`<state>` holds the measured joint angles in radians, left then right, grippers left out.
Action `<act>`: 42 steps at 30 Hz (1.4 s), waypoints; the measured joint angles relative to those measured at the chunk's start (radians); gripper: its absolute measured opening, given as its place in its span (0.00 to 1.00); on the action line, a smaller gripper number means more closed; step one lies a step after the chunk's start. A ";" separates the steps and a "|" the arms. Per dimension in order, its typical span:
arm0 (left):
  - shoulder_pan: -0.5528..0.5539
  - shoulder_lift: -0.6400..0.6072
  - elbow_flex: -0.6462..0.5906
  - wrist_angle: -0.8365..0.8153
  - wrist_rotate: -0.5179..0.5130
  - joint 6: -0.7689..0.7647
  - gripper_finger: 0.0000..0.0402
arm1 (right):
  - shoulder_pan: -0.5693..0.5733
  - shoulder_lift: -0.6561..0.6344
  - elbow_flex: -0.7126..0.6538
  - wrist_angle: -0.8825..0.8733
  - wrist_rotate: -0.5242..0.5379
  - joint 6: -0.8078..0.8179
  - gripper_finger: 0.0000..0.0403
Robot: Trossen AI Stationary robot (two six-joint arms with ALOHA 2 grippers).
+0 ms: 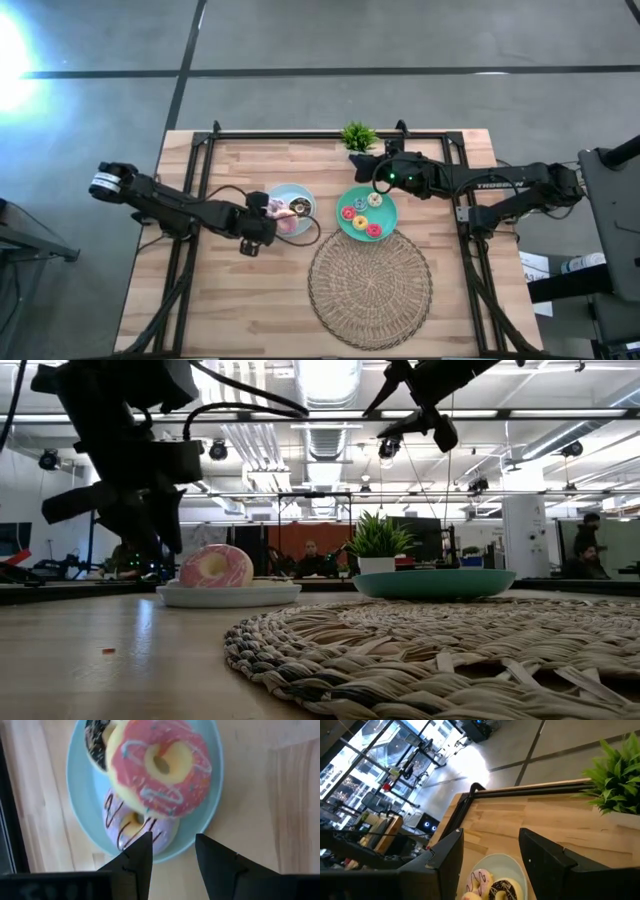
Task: Pick & Place donuts
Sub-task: Return to Home Position
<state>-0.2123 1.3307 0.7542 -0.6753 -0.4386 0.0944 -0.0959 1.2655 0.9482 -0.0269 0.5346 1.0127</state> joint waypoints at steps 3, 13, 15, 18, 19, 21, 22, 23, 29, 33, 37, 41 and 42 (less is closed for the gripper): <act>0.000 -0.046 -0.008 -0.024 -0.004 -0.069 0.31 | 0.000 0.000 0.000 0.000 -0.018 -0.003 0.45; 0.008 -0.285 -0.027 -0.042 0.203 -0.204 0.31 | 0.013 0.000 0.000 -0.020 -0.098 -0.096 0.45; 0.008 -0.325 -0.028 -0.040 0.202 -0.248 0.31 | 0.012 -0.004 0.000 -0.049 -0.192 -0.063 0.45; 0.008 -0.379 -0.018 -0.065 0.194 -0.381 0.31 | 0.016 -0.008 -0.001 -0.045 -0.262 -0.034 0.45; 0.008 -0.396 -0.014 -0.074 0.195 -0.447 0.31 | 0.022 -0.009 -0.001 -0.037 -0.299 -0.062 0.45; 0.002 -0.427 -0.015 -0.074 0.214 -0.499 0.31 | 0.035 -0.010 -0.001 -0.007 -0.389 -0.156 0.45; 0.000 -0.444 -0.023 -0.061 0.244 -0.510 0.31 | 0.042 -0.010 -0.001 0.008 -0.425 -0.185 0.45; 0.001 -0.457 -0.036 -0.040 0.264 -0.524 0.31 | 0.048 -0.010 -0.001 0.020 -0.450 -0.197 0.45; 0.034 -0.532 -0.214 0.352 0.410 -0.597 0.31 | 0.076 -0.004 -0.053 0.115 -0.496 -0.260 0.45; 0.085 -0.571 -0.383 0.627 0.603 -0.694 0.31 | 0.085 -0.002 -0.191 0.392 -0.515 -0.224 0.45; 0.115 -0.628 -0.478 0.871 0.732 -0.743 0.31 | 0.081 -0.003 -0.391 0.871 -0.513 -0.206 0.45; 0.160 -0.707 -0.466 0.873 0.736 -0.720 0.31 | 0.084 -0.041 -0.553 1.127 -0.523 -0.233 0.45; 0.177 -0.725 -0.452 0.847 0.733 -0.706 0.31 | 0.083 -0.058 -0.582 1.140 -0.523 -0.240 0.45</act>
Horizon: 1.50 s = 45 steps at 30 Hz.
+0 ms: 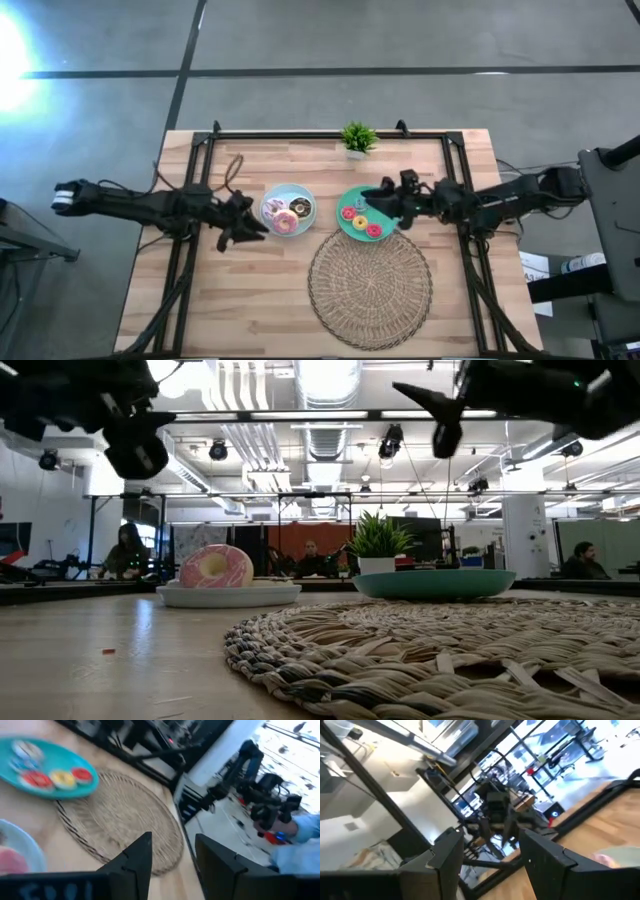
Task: Pick & Place donuts
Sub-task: Return to Home Position
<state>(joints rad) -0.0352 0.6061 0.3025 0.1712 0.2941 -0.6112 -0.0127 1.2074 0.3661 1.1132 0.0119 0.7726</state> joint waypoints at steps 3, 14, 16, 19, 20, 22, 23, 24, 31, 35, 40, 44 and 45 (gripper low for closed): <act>0.066 -0.053 0.045 -0.112 -0.004 0.046 0.31 | -0.002 -0.060 -0.071 -0.013 -0.011 -0.009 0.45; 0.225 -0.187 0.054 -0.297 -0.005 0.143 0.31 | -0.046 -0.282 -0.262 0.001 -0.011 -0.003 0.45; 0.225 -0.214 0.028 -0.285 -0.004 0.136 0.31 | -0.045 -0.315 -0.279 -0.003 -0.010 -0.027 0.45; 0.225 -0.252 -0.010 -0.259 -0.003 0.122 0.31 | -0.045 -0.353 -0.313 -0.003 -0.012 -0.043 0.45; 0.225 -0.266 -0.026 -0.244 -0.003 0.120 0.31 | -0.045 -0.361 -0.325 -0.002 -0.011 -0.041 0.45; 0.225 -0.293 -0.056 -0.220 -0.003 0.113 0.31 | -0.044 -0.370 -0.346 -0.010 -0.012 -0.026 0.45; 0.225 -0.305 -0.072 -0.215 -0.003 0.110 0.31 | -0.044 -0.370 -0.353 -0.010 -0.013 -0.019 0.45; 0.225 -0.316 -0.088 -0.210 -0.003 0.104 0.31 | -0.045 -0.368 -0.357 -0.012 -0.013 -0.017 0.45; 0.224 -0.395 -0.196 -0.174 -0.003 0.077 0.31 | -0.045 -0.367 -0.357 -0.040 -0.011 -0.016 0.45; 0.224 -0.432 -0.247 -0.155 -0.003 0.071 0.31 | -0.045 -0.367 -0.357 -0.040 -0.011 -0.016 0.45; 0.224 -0.455 -0.292 -0.121 -0.044 0.083 0.31 | -0.045 -0.367 -0.357 -0.040 -0.011 -0.016 0.45; 0.224 -0.449 -0.292 -0.129 -0.115 0.108 0.31 | -0.045 -0.366 -0.357 -0.040 -0.011 -0.014 0.45; 0.224 -0.449 -0.293 -0.131 -0.127 0.117 0.31 | -0.045 -0.366 -0.357 -0.040 -0.011 -0.013 0.45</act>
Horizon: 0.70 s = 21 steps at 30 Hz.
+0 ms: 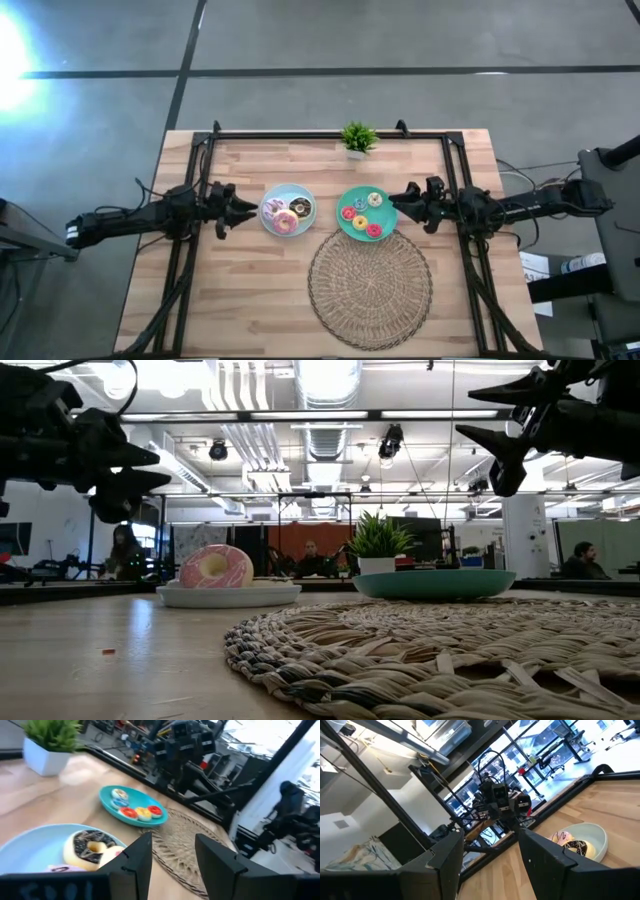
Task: Pick & Place donuts
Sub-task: Return to Home Position
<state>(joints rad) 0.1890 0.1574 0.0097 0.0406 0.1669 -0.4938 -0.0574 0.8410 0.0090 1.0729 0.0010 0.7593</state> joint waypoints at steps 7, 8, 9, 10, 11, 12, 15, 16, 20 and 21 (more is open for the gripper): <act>0.000 0.001 0.000 -0.003 -0.017 -0.002 0.31 | 0.000 0.000 0.000 0.000 0.000 0.000 0.45; 0.000 0.001 0.000 -0.003 -0.017 -0.002 0.31 | 0.000 0.000 0.000 0.000 0.000 0.000 0.45; 0.000 0.001 0.000 -0.003 -0.017 -0.002 0.31 | 0.000 0.000 0.000 0.000 0.000 0.000 0.45; 0.000 0.001 0.000 -0.003 -0.017 -0.002 0.31 | 0.000 0.000 0.000 0.000 0.000 0.000 0.45; 0.000 0.001 0.000 -0.003 -0.017 -0.002 0.31 | 0.000 0.000 0.000 0.000 0.000 0.000 0.45; 0.000 0.001 0.000 -0.003 -0.017 -0.002 0.31 | 0.000 0.000 0.000 0.000 0.000 0.000 0.45; -0.032 -0.001 -0.001 -0.004 -0.031 -0.004 0.31 | 0.000 0.000 0.000 0.000 0.000 0.000 0.45; -0.064 -0.006 -0.001 -0.005 -0.050 -0.004 0.31 | 0.000 0.000 0.000 0.000 0.000 0.000 0.45; -0.145 -0.010 -0.001 -0.006 -0.076 -0.003 0.31 | 0.000 0.001 0.000 0.000 0.001 0.000 0.45; -0.154 -0.010 -0.001 -0.006 -0.076 -0.004 0.31 | 0.000 0.001 0.000 0.000 0.001 -0.001 0.45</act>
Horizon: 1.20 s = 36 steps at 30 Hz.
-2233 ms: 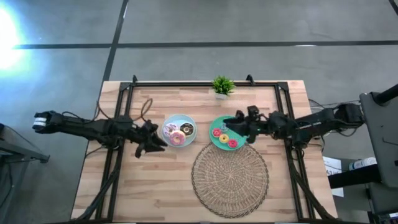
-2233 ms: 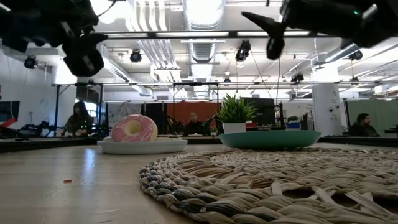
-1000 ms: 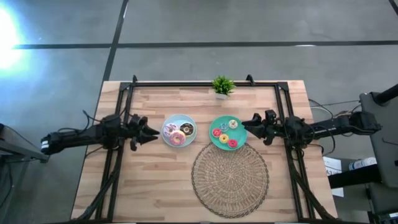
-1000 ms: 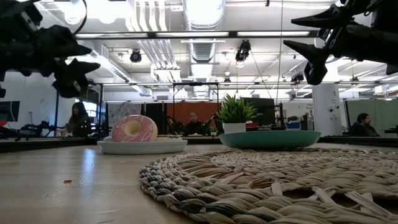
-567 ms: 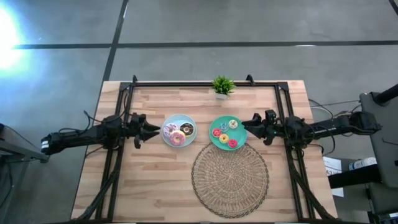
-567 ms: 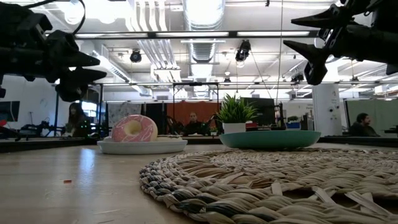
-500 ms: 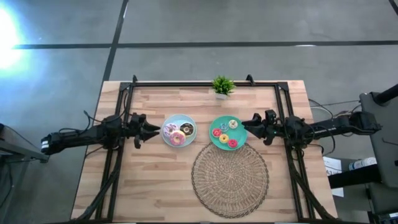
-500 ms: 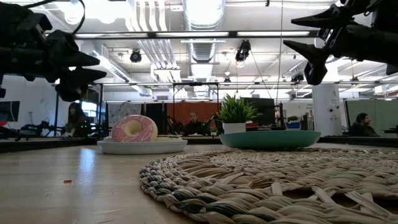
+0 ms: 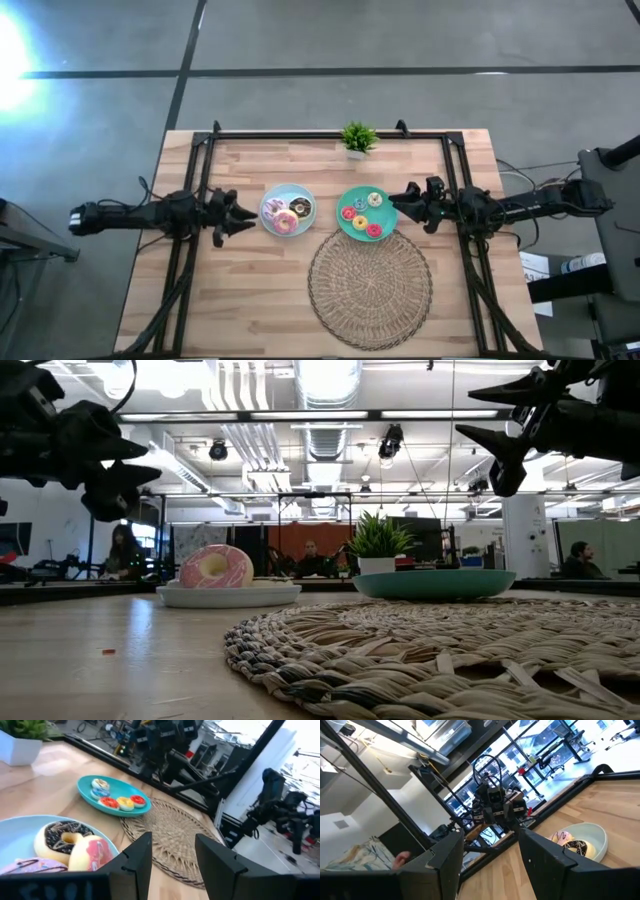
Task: Pick & Place donuts
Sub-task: Return to Home Position
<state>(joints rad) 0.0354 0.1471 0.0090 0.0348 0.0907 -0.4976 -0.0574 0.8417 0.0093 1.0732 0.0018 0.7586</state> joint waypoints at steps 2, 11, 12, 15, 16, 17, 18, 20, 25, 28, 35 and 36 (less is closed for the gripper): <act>-0.005 0.000 0.000 0.000 0.002 0.000 0.31 | 0.000 0.000 0.000 -0.001 0.000 0.000 0.45; 0.011 -0.096 -0.001 -0.010 -0.002 0.086 0.31 | 0.000 0.000 0.000 -0.001 0.000 0.000 0.45; 0.018 -0.126 -0.001 -0.010 -0.006 0.133 0.31 | -0.001 0.000 0.000 -0.001 0.000 0.000 0.45; 0.031 -0.147 -0.002 -0.019 -0.045 0.296 0.31 | 0.000 0.000 0.000 -0.001 -0.001 0.000 0.45; 0.032 -0.146 -0.002 -0.023 -0.062 0.328 0.31 | 0.000 -0.001 0.000 -0.001 0.000 -0.001 0.45; 0.032 -0.146 -0.002 -0.029 -0.087 0.348 0.31 | 0.000 -0.001 0.000 -0.001 -0.002 -0.001 0.45; 0.031 -0.146 -0.002 -0.032 -0.101 0.353 0.31 | 0.000 -0.001 0.000 -0.001 -0.001 -0.001 0.45; 0.031 -0.146 -0.002 -0.030 -0.108 0.369 0.31 | 0.000 -0.001 0.001 -0.001 -0.001 -0.001 0.45; 0.031 -0.146 -0.002 -0.035 -0.105 0.387 0.31 | 0.000 -0.001 0.001 -0.001 0.000 -0.001 0.45; 0.036 -0.146 -0.002 -0.034 -0.105 0.387 0.31 | 0.000 -0.001 0.001 -0.002 0.000 -0.001 0.45; 0.036 -0.124 0.002 -0.007 -0.118 0.386 0.31 | 0.000 0.000 0.001 -0.001 -0.001 -0.001 0.45; 0.036 -0.123 0.002 -0.008 -0.118 0.386 0.31 | 0.000 0.000 0.001 -0.001 -0.001 -0.001 0.45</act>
<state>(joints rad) 0.0719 0.0238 0.0105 0.0273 -0.0269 -0.1119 -0.0576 0.8413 0.0101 1.0718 0.0011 0.7578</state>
